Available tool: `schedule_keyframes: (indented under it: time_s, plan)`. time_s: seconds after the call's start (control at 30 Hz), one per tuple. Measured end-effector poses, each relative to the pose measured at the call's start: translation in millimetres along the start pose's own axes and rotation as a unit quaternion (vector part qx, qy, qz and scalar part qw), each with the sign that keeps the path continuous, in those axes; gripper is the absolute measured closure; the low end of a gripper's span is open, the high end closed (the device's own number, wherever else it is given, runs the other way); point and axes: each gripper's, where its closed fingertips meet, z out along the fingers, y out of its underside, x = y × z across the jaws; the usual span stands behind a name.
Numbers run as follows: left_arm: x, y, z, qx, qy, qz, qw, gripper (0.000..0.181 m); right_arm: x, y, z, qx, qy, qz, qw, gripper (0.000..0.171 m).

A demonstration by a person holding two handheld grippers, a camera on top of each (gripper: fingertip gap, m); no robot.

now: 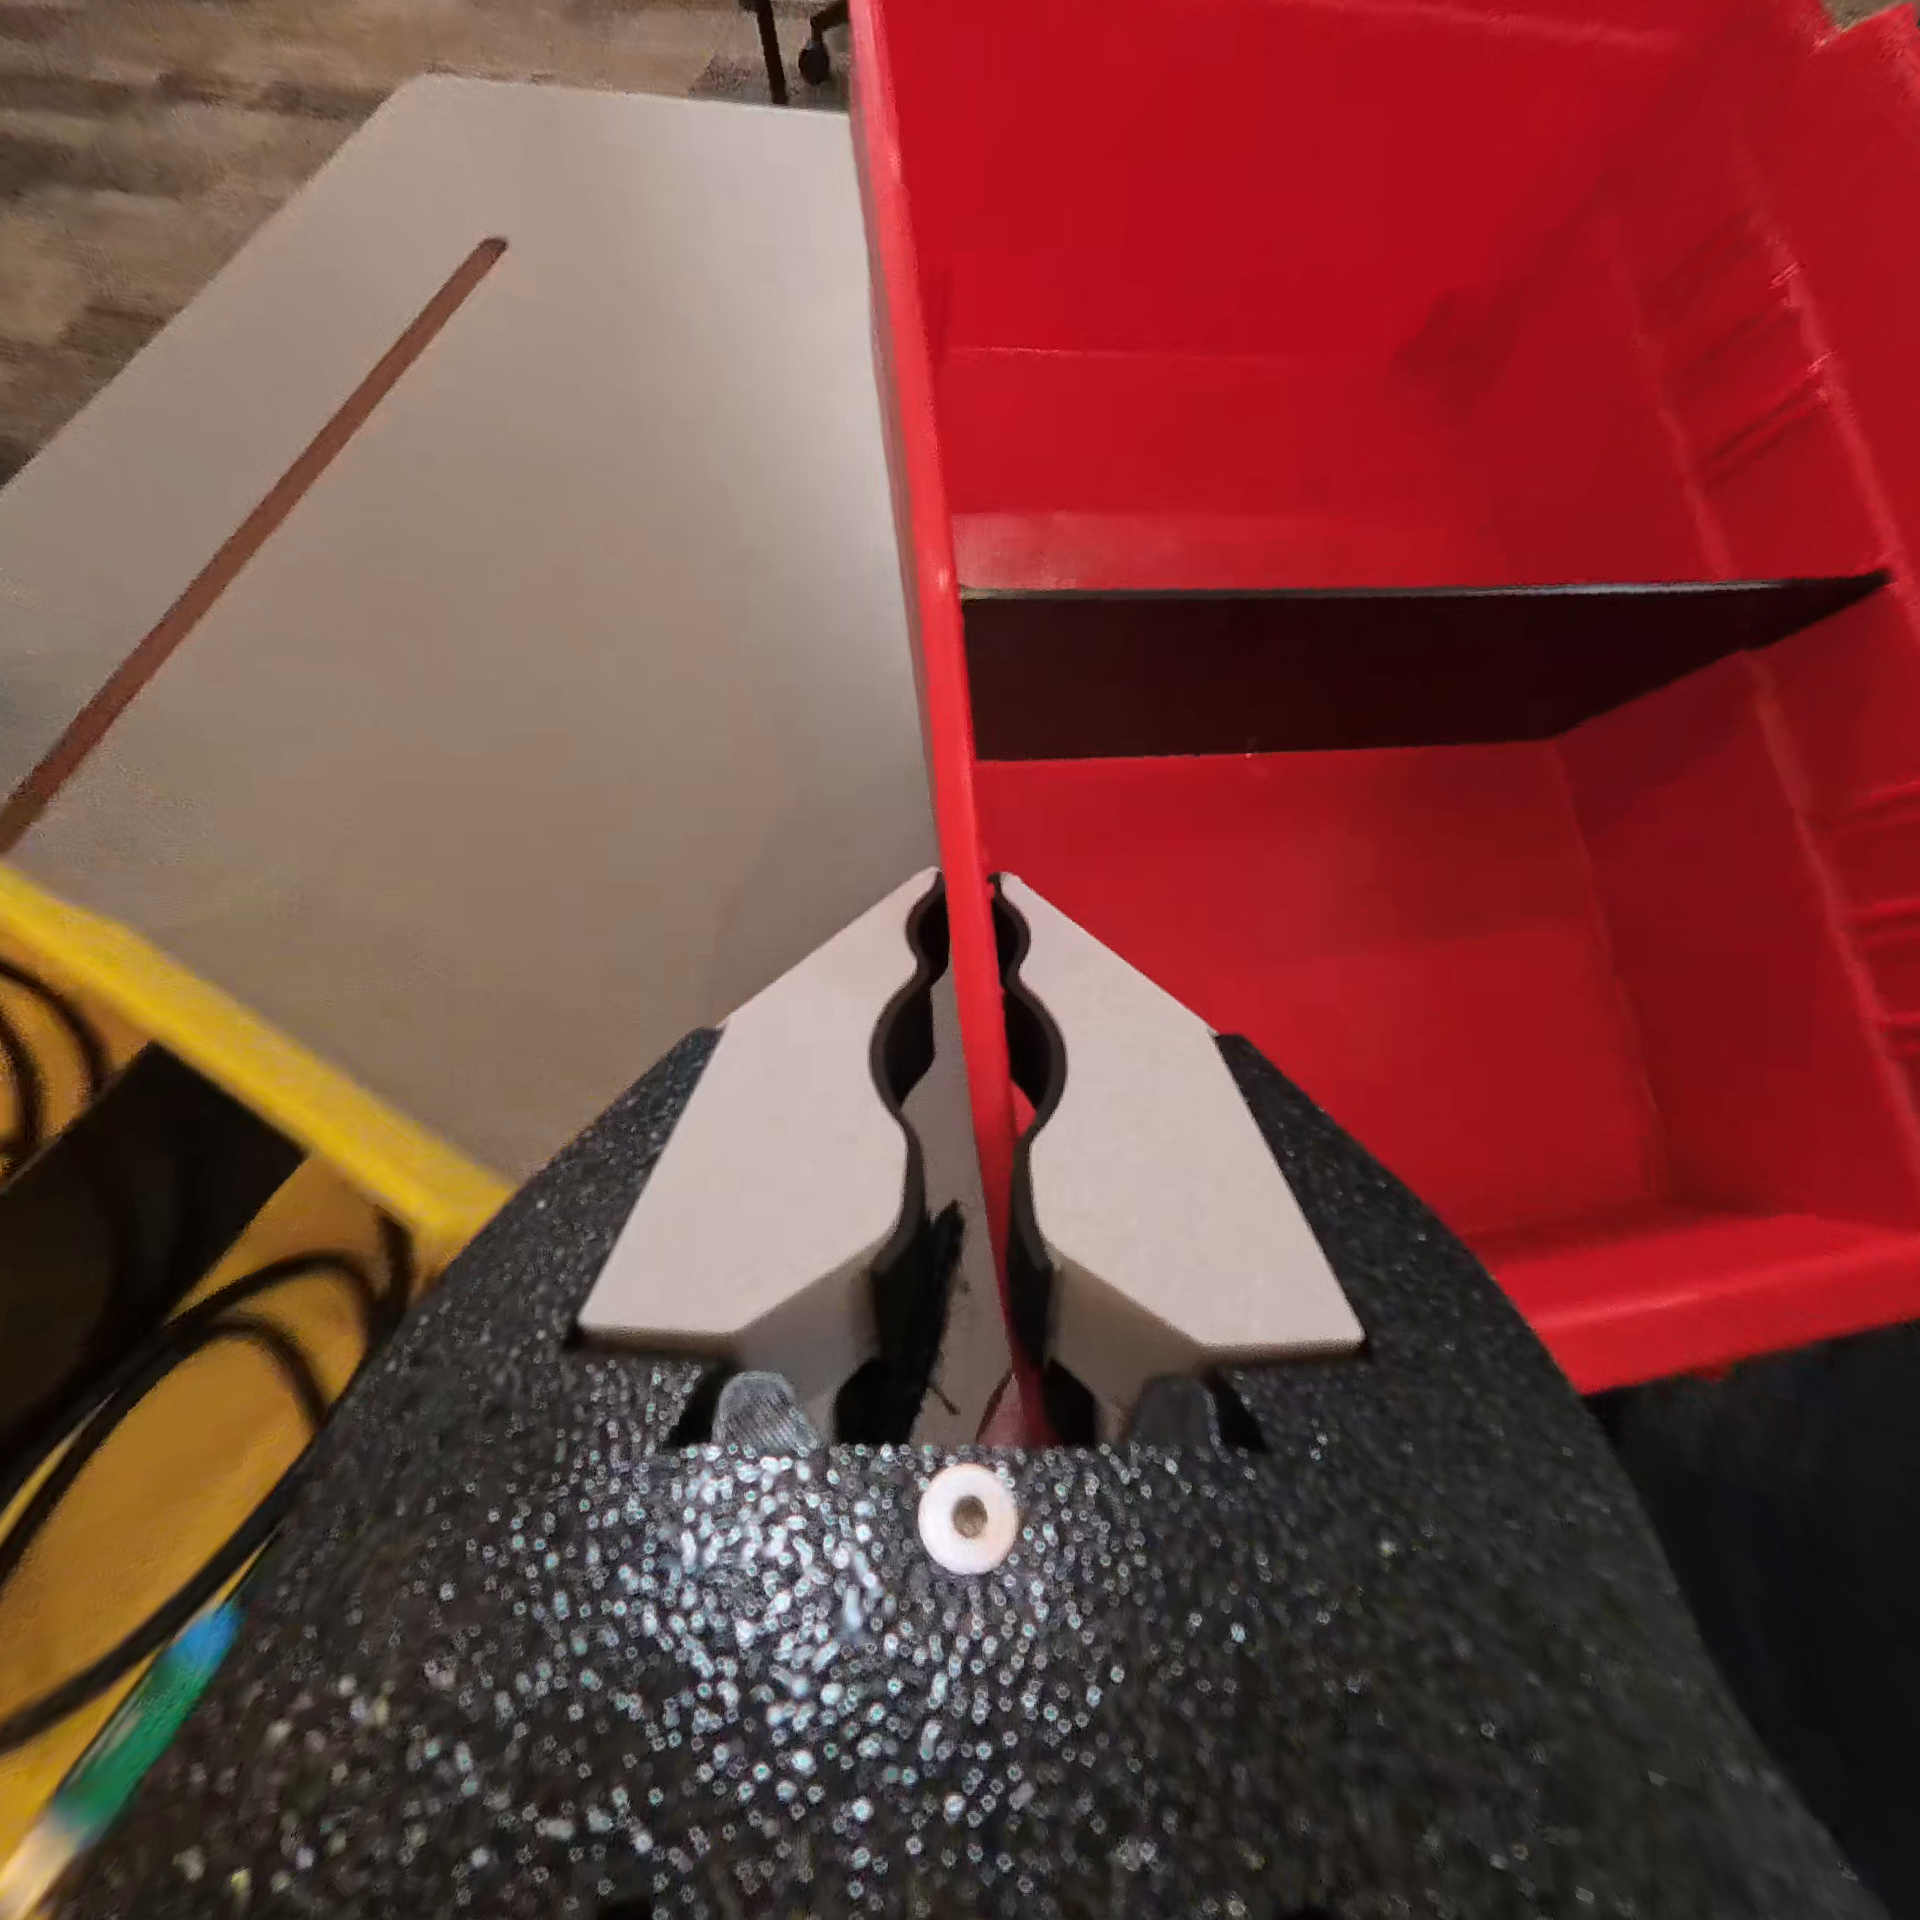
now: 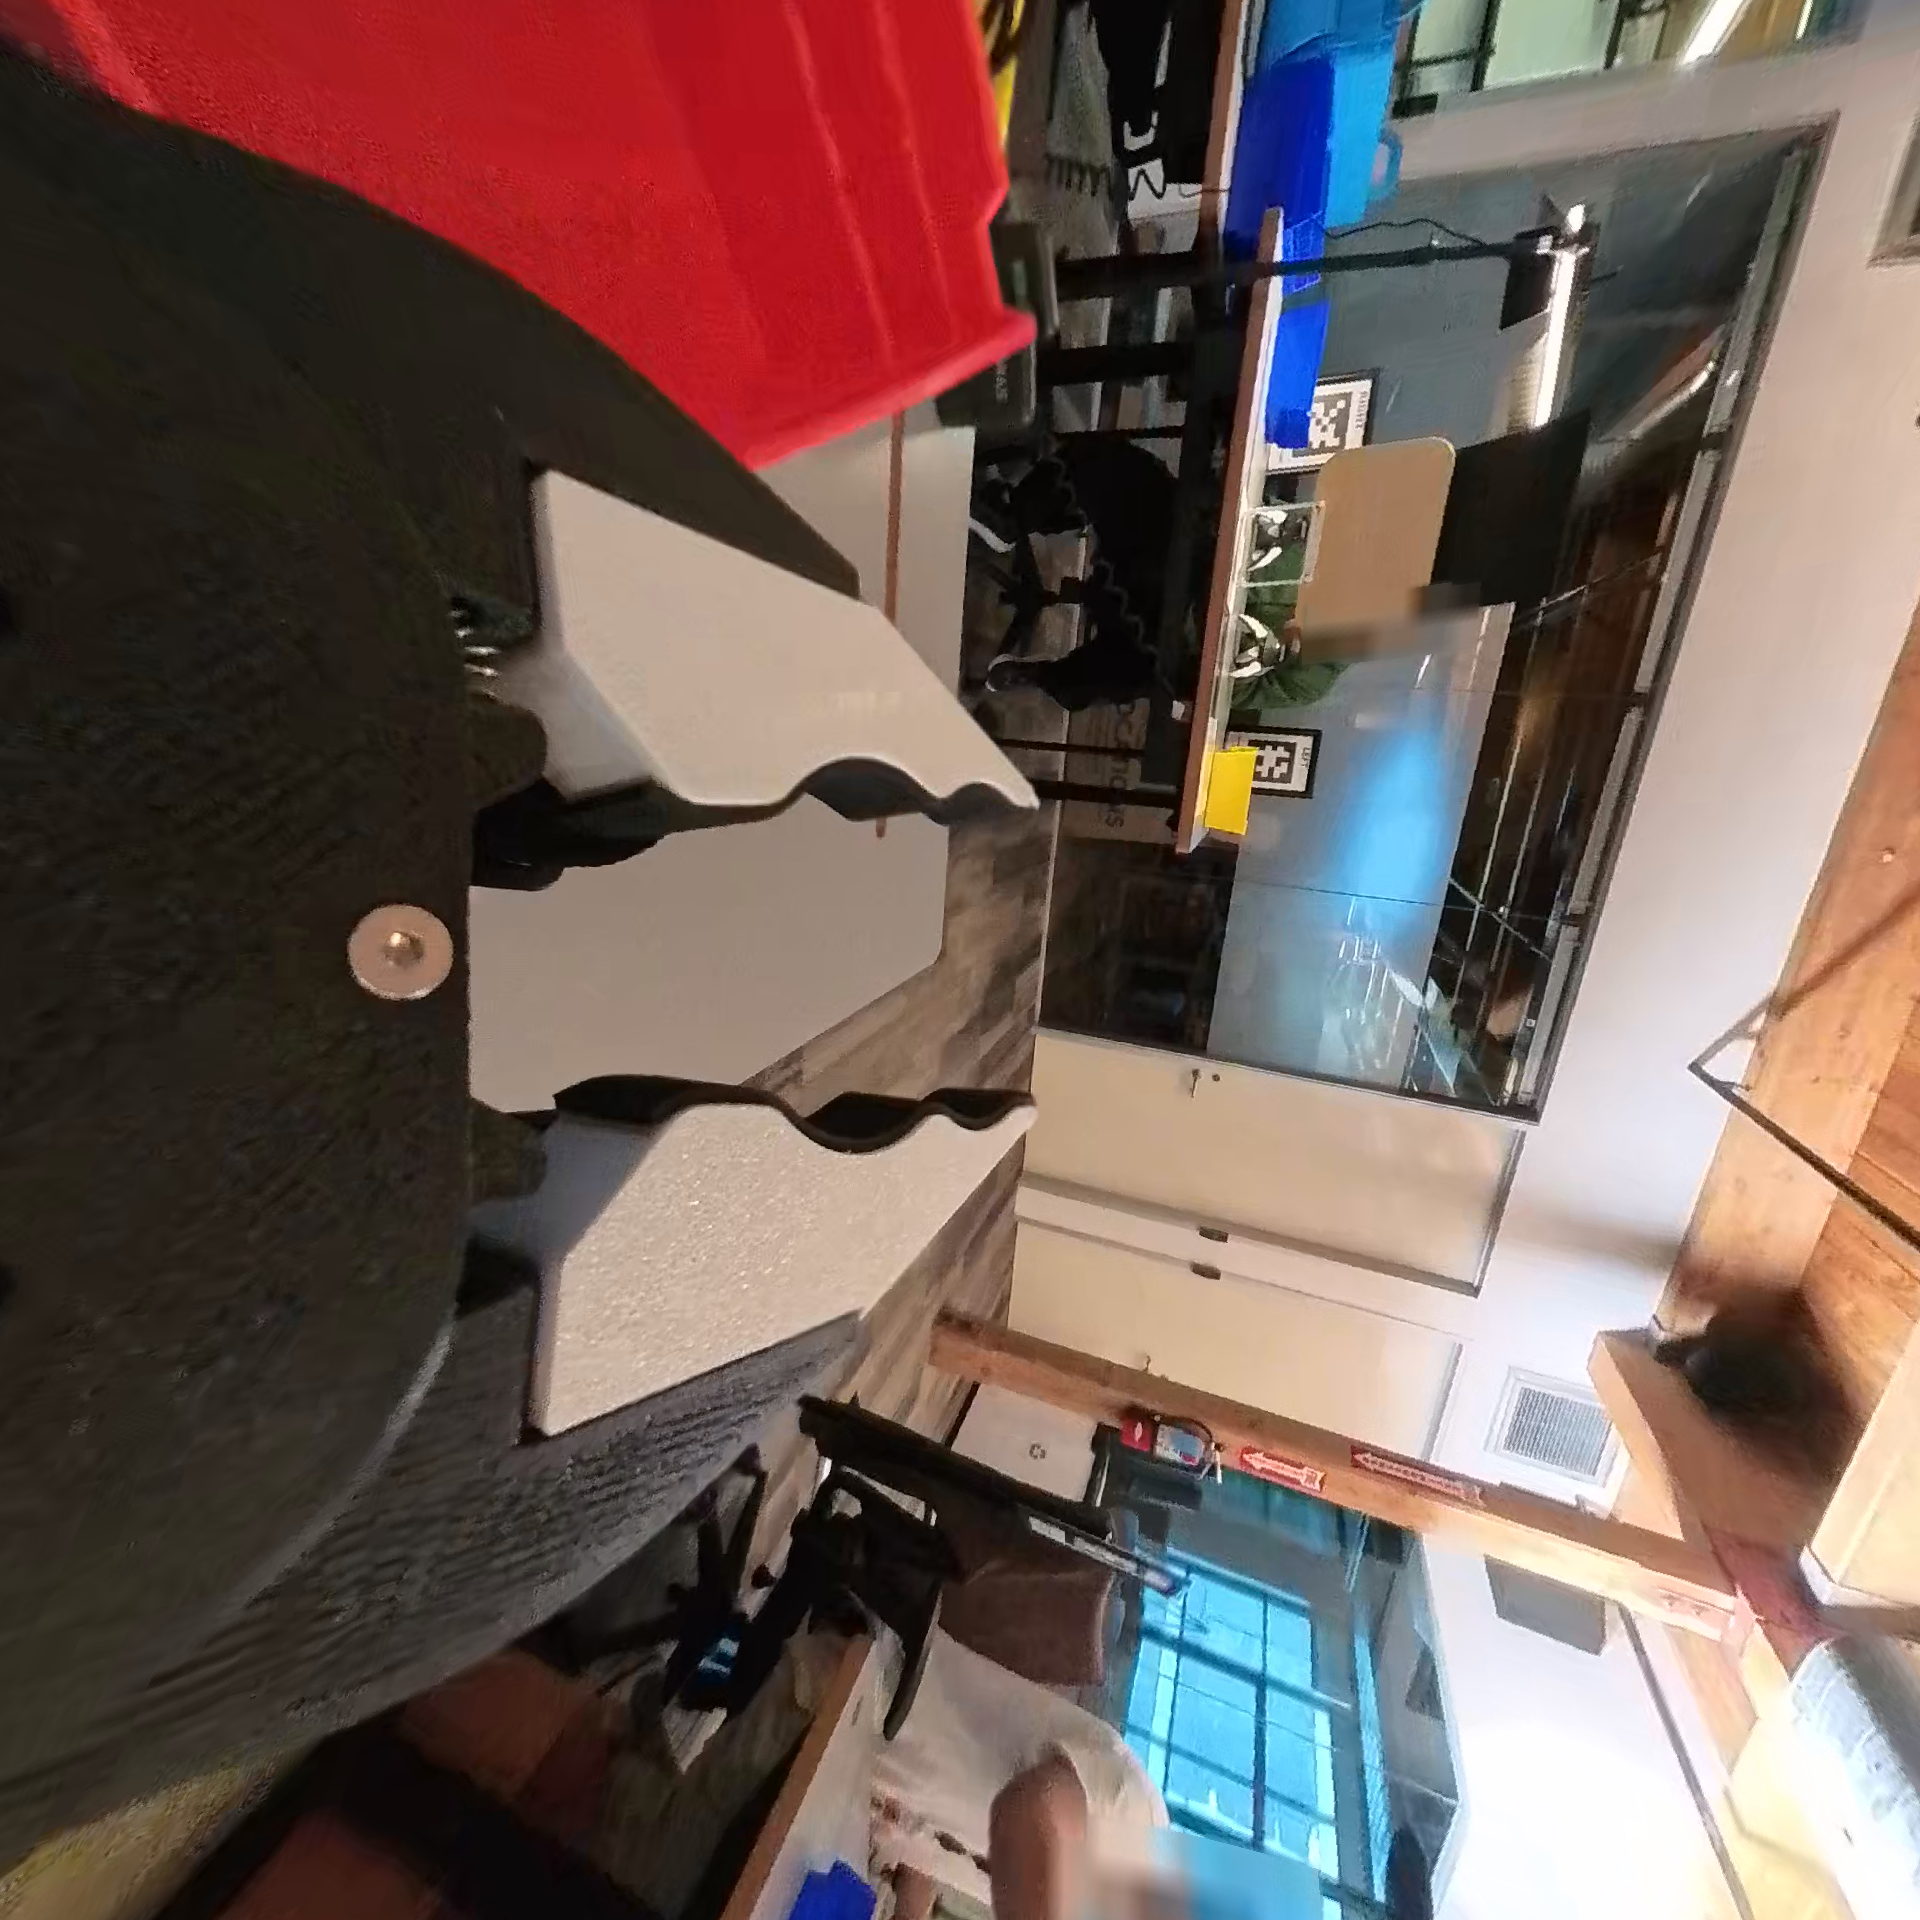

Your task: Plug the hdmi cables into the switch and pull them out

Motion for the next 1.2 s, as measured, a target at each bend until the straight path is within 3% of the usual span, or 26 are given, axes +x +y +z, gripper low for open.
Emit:
schedule_keyframes:
  time_s: [0.23,0.43,0.53,0.63,0.73,0.8,1.0,1.2]
  plan:
    - [-23.6,-14.1,107.5,-0.032,-0.042,-0.095,0.994,0.176,29.1,16.9,-2.9,-0.018,0.026,0.017,0.999,0.121]
    - [-58.2,-10.6,159.3,-0.038,-0.078,-0.203,0.975,0.177,30.8,36.5,5.1,-0.044,0.015,0.053,0.997,0.122]
    - [-70.9,-15.6,166.1,-0.037,-0.121,-0.222,0.967,0.176,21.7,44.9,11.8,-0.059,0.001,0.049,0.997,0.122]
    - [-73.2,-35.2,167.1,0.047,-0.137,-0.278,0.95,0.173,6.3,55.6,21.1,-0.077,-0.016,0.049,0.996,0.122]
    - [-58.5,-53.5,167.2,0.113,-0.108,-0.301,0.941,0.152,-20.2,66.0,31.1,-0.099,-0.052,0.043,0.993,0.121]
    - [-54.1,-53.1,168.7,0.114,-0.128,-0.305,0.937,0.149,-37.7,70.6,35.6,-0.111,-0.071,0.029,0.991,0.121]
    - [-18.9,-62.1,173.6,0.102,-0.157,-0.219,0.958,0.119,-67.4,70.4,38.9,-0.119,-0.097,-0.02,0.988,0.121]
    - [-18.6,-71.2,155.5,0.117,-0.189,-0.137,0.965,0.106,-74.8,60.4,37.3,-0.102,-0.107,-0.017,0.989,0.122]
